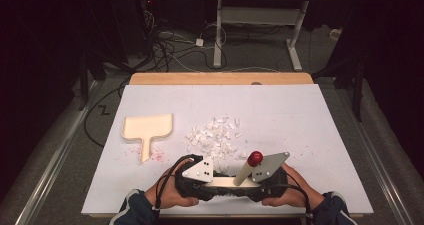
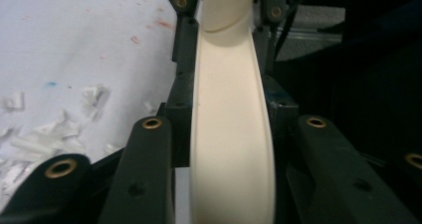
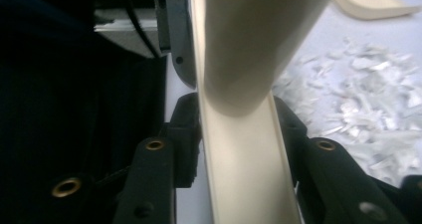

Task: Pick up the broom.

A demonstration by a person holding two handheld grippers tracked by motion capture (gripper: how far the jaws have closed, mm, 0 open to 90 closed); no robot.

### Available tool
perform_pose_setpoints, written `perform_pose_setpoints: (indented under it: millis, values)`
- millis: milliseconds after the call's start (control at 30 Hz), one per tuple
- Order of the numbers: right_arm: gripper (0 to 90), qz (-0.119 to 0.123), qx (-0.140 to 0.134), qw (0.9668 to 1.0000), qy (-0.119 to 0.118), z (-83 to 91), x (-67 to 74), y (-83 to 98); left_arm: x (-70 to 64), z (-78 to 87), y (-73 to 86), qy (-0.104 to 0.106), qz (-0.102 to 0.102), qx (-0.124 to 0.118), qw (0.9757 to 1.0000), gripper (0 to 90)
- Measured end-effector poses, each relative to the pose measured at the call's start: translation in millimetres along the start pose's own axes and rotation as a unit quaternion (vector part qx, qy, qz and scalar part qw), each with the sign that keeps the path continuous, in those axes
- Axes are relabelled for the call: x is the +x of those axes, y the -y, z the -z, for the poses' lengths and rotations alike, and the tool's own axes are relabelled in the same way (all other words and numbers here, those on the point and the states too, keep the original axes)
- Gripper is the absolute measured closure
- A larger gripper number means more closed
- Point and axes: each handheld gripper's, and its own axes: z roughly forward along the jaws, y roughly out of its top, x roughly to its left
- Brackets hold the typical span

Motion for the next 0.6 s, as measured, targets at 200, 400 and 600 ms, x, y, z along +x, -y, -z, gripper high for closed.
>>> perform_pose_setpoints:
  millis: [200,400,600]
  values:
    - [68.2,0.0,-0.001,0.9997,0.025,1.5,0.3,-0.8,-4.8,10.1,2.4,-0.073,-0.001,-0.012,0.9972,33.7]
    - [68.1,-0.03,-0.028,0.9962,0.077,25.4,-7.6,-0.8,-9.6,36.5,24.2,-0.194,0.038,-0.036,0.9796,23.5]
    - [68.1,-0.062,-0.038,0.989,0.129,46.3,-17.3,1.6,-9.6,62.2,68.9,-0.279,0.1,-0.033,0.9545,21.5]
